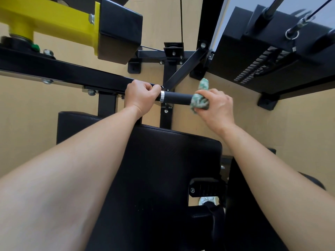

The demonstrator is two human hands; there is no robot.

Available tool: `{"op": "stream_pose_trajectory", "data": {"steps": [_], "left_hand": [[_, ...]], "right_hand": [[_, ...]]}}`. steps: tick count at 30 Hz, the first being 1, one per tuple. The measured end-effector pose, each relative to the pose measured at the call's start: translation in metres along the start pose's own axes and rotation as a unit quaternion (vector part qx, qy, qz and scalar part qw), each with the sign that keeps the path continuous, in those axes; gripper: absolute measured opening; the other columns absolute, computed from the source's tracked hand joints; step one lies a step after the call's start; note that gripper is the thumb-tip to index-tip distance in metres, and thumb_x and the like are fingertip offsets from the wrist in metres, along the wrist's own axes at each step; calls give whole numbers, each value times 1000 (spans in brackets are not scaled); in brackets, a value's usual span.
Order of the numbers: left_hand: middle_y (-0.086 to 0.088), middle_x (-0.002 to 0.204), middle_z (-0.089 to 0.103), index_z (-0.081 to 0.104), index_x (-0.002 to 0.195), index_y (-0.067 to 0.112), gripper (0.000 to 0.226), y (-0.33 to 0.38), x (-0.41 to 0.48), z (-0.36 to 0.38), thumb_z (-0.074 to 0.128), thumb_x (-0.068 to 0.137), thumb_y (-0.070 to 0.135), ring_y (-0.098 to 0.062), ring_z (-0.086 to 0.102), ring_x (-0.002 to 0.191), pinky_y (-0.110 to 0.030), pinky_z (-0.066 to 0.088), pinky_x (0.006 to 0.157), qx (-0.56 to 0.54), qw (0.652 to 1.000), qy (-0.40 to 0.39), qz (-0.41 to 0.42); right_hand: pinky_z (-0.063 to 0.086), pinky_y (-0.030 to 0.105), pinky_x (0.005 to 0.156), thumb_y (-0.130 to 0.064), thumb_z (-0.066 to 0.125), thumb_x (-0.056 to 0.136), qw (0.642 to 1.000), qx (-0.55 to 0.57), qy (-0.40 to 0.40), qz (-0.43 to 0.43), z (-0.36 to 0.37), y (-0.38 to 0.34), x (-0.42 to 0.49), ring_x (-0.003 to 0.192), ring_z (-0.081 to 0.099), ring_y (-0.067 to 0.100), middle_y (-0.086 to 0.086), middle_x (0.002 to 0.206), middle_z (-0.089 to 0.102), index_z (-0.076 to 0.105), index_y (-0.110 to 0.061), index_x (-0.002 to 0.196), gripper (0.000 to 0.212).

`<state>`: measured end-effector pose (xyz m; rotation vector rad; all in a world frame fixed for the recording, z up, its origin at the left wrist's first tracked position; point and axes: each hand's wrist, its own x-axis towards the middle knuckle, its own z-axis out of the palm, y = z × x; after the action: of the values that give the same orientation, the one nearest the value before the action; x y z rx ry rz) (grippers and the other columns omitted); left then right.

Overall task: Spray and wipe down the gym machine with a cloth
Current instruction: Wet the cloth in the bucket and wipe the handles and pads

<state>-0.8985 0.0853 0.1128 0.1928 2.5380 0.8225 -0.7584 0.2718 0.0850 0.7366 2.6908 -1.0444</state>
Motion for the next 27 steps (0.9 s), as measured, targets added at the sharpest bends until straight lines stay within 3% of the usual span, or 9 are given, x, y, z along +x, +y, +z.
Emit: {"op": "stream_pose_trajectory", "data": {"steps": [4, 6, 8, 11, 14, 17, 19, 22, 27], "left_hand": [[-19, 71, 68, 71, 70, 1, 37, 1, -1, 0, 61, 92, 29, -35, 68, 74, -43, 58, 69, 0, 1000, 4, 1], [-17, 63, 64, 69, 65, 1, 40, 1, -1, 0, 60, 88, 33, -34, 61, 63, -42, 54, 62, 1, 1000, 2, -3], [-10, 50, 47, 60, 56, 0, 45, 1, 0, 0, 56, 81, 38, -24, 42, 51, -36, 39, 51, 6, 1000, 11, -7], [-1, 46, 35, 53, 51, 0, 47, 1, 2, 1, 55, 80, 37, -18, 31, 48, -29, 26, 50, 10, 1000, 15, -11], [0, 49, 44, 57, 52, 9, 40, -1, 2, 0, 59, 85, 32, -16, 41, 51, -29, 35, 54, 2, 1000, -4, -16], [-4, 57, 53, 64, 60, 9, 36, -1, 2, 0, 60, 89, 29, -18, 50, 57, -32, 43, 59, -2, 1000, -7, -13], [-3, 57, 52, 63, 60, 10, 35, -1, 2, 0, 60, 90, 29, -17, 49, 57, -30, 43, 58, -1, 1000, -5, -12], [-1, 55, 50, 63, 58, 11, 36, 0, 1, 1, 59, 89, 30, -16, 47, 55, -28, 40, 56, 3, 1000, -4, -16], [2, 54, 48, 61, 58, 14, 36, 0, 1, 2, 59, 92, 28, -12, 44, 53, -24, 35, 53, 11, 1000, 1, -15]], "right_hand": [[30, 39, 109, -30, 78, 86, 999, 1, 1, 32, 5, -8, -2, 123, 51, 22, -1, 130, 61, 62, -26, 132, 49], [33, 43, 109, -30, 78, 86, 999, 36, 5, -14, 16, -32, -1, 121, 54, 25, 1, 126, 63, 64, -21, 130, 47], [37, 44, 107, -31, 77, 87, 995, 58, 2, -78, 26, -59, 1, 116, 57, 26, 2, 122, 65, 65, -18, 129, 46], [37, 41, 105, -35, 72, 92, 992, 38, 1, -122, 28, -77, 4, 115, 56, 25, 1, 125, 64, 63, -19, 134, 45], [34, 38, 108, -39, 69, 94, 997, 37, 23, -56, 22, -50, -4, 122, 54, 22, 0, 130, 64, 59, -22, 140, 50], [34, 39, 109, -32, 71, 93, 990, 64, 86, 90, 13, -18, -23, 129, 49, 22, 1, 136, 61, 58, -22, 141, 50], [39, 35, 102, -29, 72, 93, 961, 142, 129, 199, 9, -12, -36, 121, 46, 19, -2, 135, 59, 58, -22, 140, 50], [38, 26, 93, -35, 73, 92, 884, 292, 163, 326, 11, -11, -49, 116, 44, 11, -14, 127, 56, 57, -25, 141, 52], [53, 28, 97, -25, 65, 100, 696, 549, 140, 441, 9, -23, -46, 118, 63, 17, 2, 134, 62, 54, -20, 145, 46]]}}
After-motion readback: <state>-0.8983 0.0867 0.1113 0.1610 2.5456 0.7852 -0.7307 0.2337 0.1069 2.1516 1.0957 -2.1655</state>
